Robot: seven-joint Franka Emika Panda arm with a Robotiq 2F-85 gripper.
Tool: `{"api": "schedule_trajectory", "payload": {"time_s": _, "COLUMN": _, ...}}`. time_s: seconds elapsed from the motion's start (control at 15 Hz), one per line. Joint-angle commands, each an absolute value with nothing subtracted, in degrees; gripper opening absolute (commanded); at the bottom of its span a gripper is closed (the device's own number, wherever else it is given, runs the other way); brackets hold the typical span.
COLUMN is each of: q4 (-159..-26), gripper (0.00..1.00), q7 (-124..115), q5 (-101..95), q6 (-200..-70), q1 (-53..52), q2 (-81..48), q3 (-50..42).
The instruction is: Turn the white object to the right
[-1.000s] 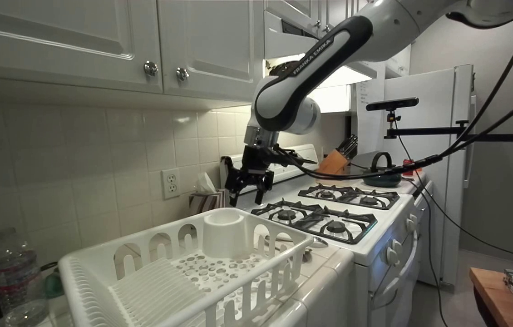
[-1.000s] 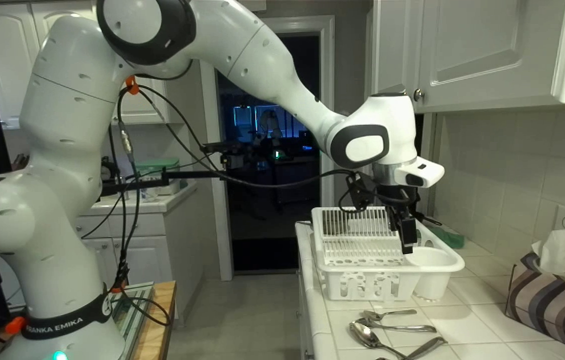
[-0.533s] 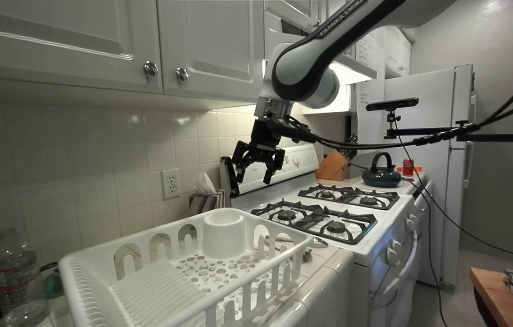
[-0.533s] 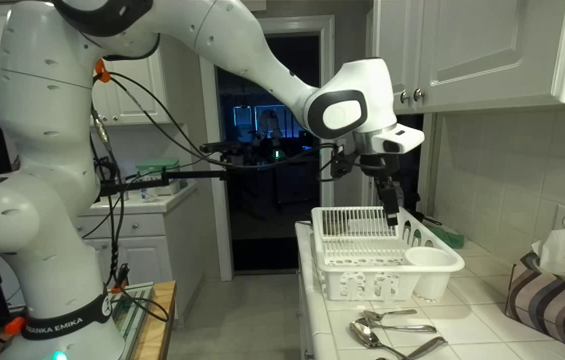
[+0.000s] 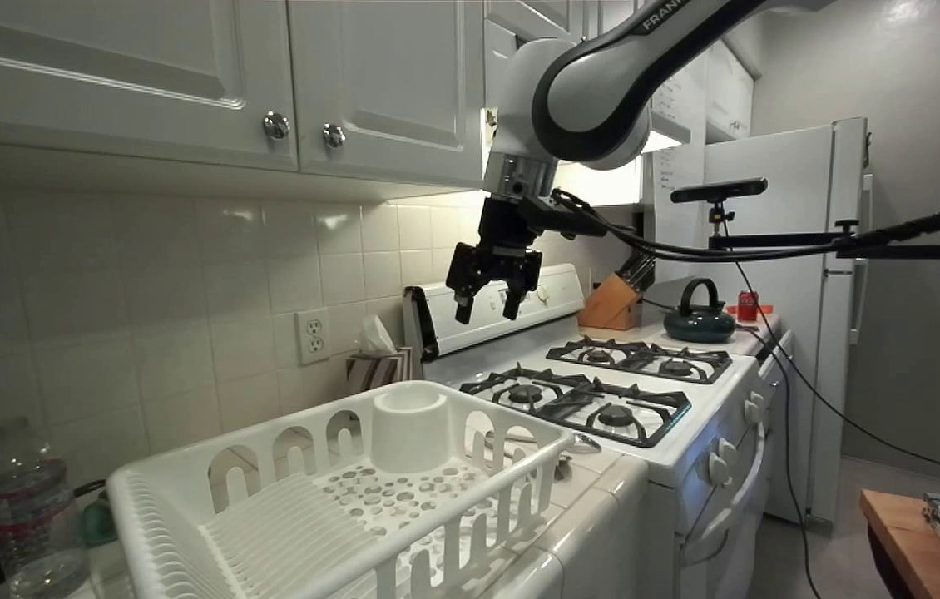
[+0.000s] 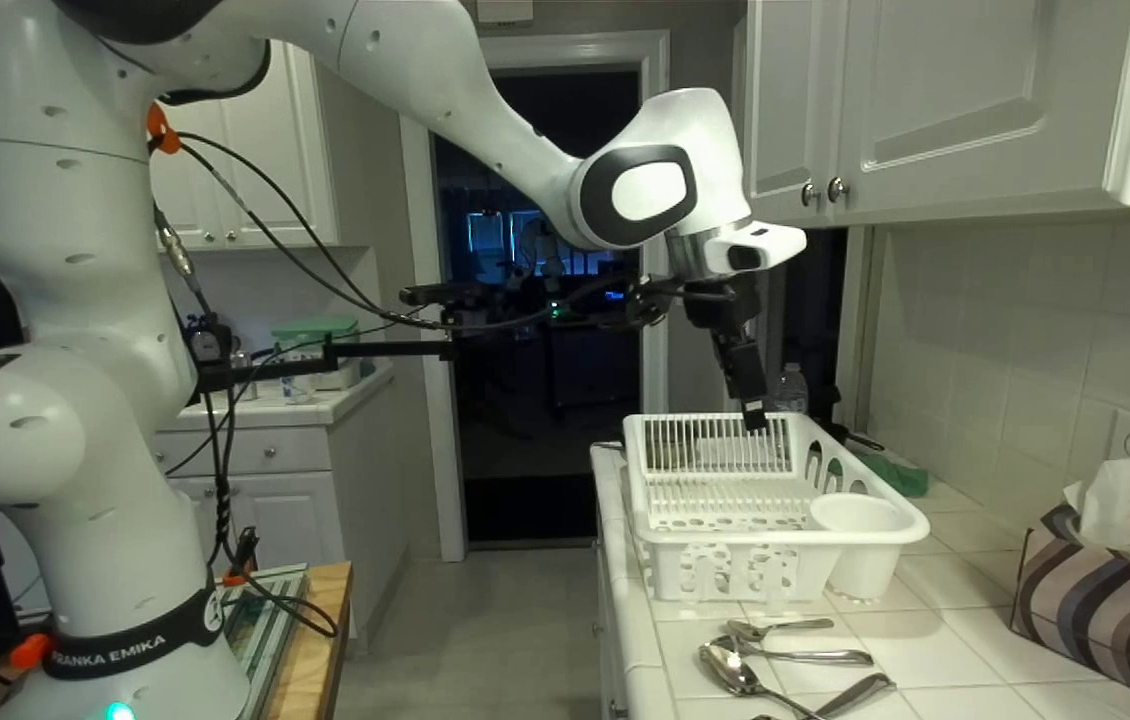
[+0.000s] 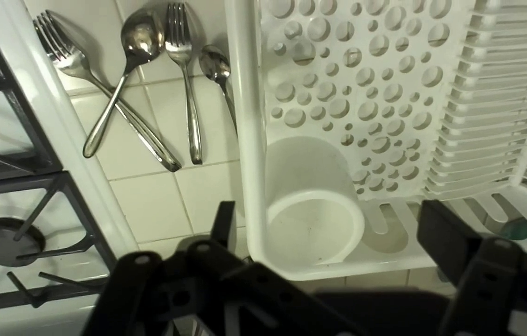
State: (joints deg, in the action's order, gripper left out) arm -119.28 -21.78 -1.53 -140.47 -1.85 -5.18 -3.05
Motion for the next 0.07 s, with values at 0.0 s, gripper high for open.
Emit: {"api": "schedule_trajectory", "payload": {"time_s": 0.0, "q4": -119.3, "gripper": 1.0, "q7": -21.72, "q5": -1.56, "q6": -140.34, "q1": -1.33, "q2": -5.17, "q3": -2.56}}
